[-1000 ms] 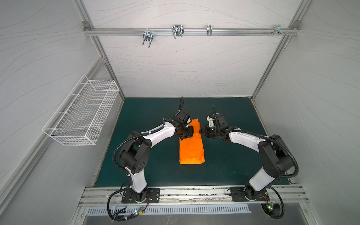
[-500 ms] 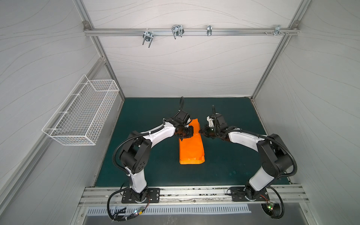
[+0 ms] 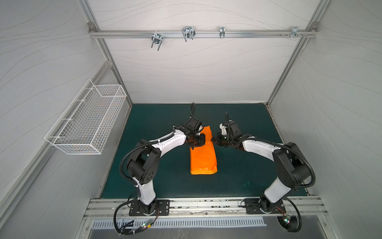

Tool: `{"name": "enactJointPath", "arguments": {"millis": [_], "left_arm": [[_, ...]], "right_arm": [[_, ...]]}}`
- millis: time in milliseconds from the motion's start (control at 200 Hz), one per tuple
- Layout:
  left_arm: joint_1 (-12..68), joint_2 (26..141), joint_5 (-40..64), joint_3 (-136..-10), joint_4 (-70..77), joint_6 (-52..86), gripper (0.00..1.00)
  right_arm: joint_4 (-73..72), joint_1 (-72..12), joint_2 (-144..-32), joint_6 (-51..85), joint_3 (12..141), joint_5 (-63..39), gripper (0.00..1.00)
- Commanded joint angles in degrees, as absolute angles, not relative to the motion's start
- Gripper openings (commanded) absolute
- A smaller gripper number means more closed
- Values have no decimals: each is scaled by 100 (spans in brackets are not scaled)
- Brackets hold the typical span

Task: Wrap a gift box in wrapping paper
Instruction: Wrap the gift box with the wrapping paper.

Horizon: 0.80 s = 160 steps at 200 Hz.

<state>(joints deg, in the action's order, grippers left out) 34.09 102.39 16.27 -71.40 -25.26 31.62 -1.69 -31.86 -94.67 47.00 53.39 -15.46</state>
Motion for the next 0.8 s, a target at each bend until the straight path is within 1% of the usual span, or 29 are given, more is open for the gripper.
{"name": "enactJointPath", "arguments": {"millis": [0,550,795], "left_arm": [[3498,10642,1363,-6988,-3074,3087,8],[3498,10667,1365,-6996,-3064,3087,8],[3494,10661,1362,-6957,-3052,3085,8]], "right_arm": [[9,-3182,-9449,4753,5221,-1393,0],[44,-3058,-9224,4725,5189,-1349,0],[26,-3065,-9314,4678,5338,-1492,0]]}}
